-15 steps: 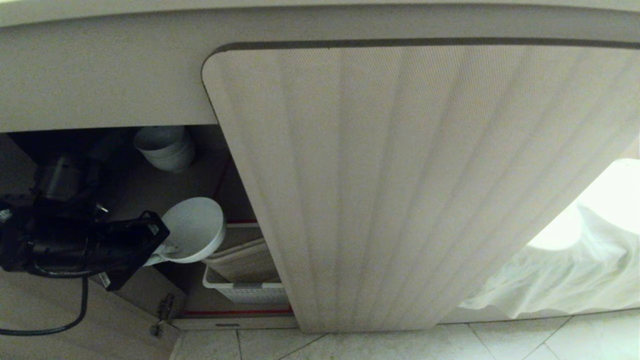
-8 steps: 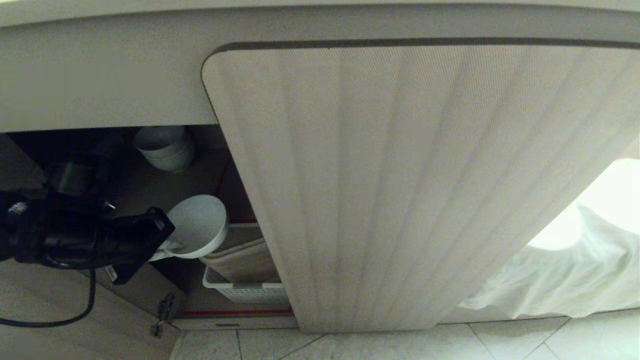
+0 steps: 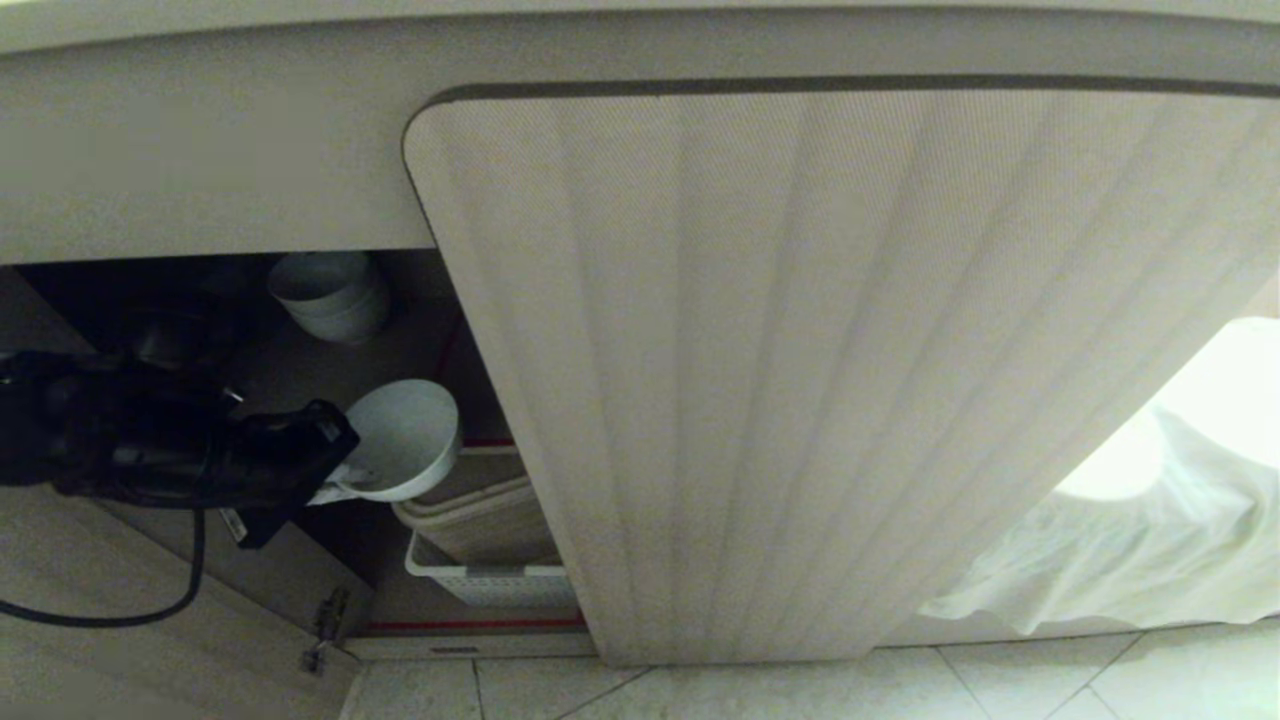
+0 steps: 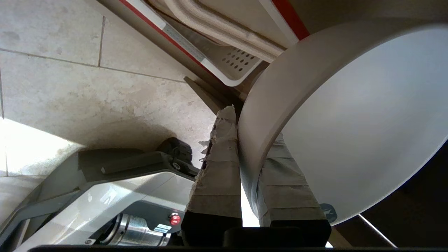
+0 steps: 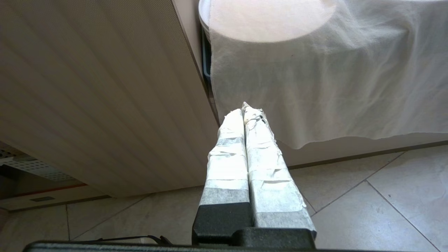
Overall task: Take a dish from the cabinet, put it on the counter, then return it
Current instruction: Put it back into the cabinet
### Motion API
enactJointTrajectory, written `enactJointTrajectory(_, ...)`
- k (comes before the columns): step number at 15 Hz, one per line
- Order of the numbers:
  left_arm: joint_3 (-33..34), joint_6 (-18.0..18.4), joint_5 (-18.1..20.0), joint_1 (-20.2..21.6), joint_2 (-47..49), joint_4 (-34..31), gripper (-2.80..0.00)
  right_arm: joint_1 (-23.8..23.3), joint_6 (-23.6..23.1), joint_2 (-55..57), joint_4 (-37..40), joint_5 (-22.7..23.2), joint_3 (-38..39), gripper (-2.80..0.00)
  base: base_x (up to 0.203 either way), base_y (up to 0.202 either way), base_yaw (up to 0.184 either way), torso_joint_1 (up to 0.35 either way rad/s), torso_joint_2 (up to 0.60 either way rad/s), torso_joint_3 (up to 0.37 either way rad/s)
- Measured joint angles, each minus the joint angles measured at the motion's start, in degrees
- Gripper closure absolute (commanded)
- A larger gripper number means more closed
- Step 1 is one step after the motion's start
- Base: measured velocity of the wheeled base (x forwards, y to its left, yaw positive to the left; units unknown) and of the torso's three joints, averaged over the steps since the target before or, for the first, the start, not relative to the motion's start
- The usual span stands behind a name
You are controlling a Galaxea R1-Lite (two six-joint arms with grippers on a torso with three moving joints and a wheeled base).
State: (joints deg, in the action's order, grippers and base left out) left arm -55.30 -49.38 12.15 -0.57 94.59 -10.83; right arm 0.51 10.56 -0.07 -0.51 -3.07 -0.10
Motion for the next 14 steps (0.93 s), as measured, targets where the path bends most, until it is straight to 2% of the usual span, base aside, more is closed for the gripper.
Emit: enactJointTrajectory(14, -3.2, -0.1, 0.0, 0.1, 4.2, 0.1, 0.00, 0.0, 0.0, 0.0, 0.0, 0.0, 0.0, 0.00, 0.000, 0.000, 0.000, 0.000, 0.00, 0.000)
